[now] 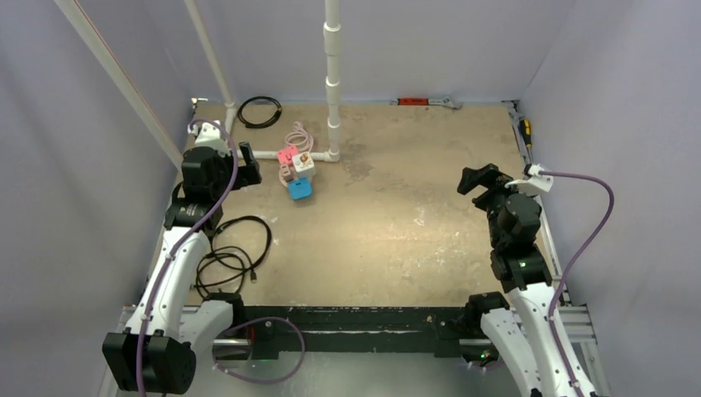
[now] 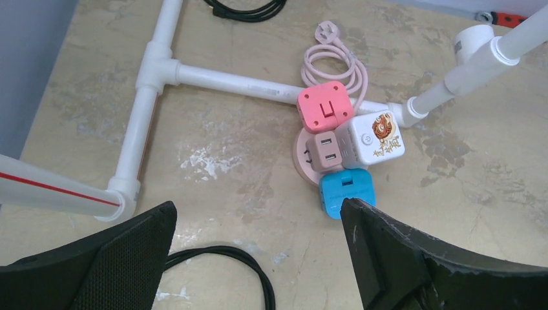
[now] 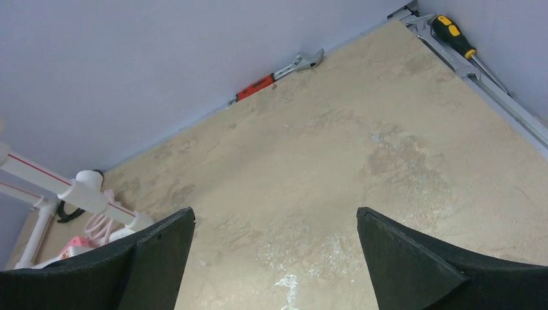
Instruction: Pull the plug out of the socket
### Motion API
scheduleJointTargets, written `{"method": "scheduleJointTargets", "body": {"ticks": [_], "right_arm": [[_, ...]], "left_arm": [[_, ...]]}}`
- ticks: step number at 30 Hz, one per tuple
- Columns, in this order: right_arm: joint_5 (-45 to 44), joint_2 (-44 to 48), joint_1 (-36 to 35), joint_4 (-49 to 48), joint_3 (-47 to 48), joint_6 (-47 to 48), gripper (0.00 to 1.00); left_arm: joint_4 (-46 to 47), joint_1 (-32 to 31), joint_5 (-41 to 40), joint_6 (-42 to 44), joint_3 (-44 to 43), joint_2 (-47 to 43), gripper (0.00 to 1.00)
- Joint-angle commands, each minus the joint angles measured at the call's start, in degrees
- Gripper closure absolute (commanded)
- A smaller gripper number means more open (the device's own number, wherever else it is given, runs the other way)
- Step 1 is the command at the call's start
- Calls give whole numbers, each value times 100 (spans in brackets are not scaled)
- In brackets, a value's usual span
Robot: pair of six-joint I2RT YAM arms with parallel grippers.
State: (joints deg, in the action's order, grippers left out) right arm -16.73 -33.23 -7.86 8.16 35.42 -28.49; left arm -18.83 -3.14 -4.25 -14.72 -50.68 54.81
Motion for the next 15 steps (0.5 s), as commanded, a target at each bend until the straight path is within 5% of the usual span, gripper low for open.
{"method": "scheduleJointTargets", "body": {"ticks": [1,10,15], "right_arm": [[180,82,17,-207,85,117,1],[524,38,13,-358,36,242,1],[745,66,17,-368,-16,272,1]], "left_arm": [[33,5,71,-290,-83,116,1],[151,-151,943,-61,73,369,1],[257,-912,862,99,24,855,1]]}}
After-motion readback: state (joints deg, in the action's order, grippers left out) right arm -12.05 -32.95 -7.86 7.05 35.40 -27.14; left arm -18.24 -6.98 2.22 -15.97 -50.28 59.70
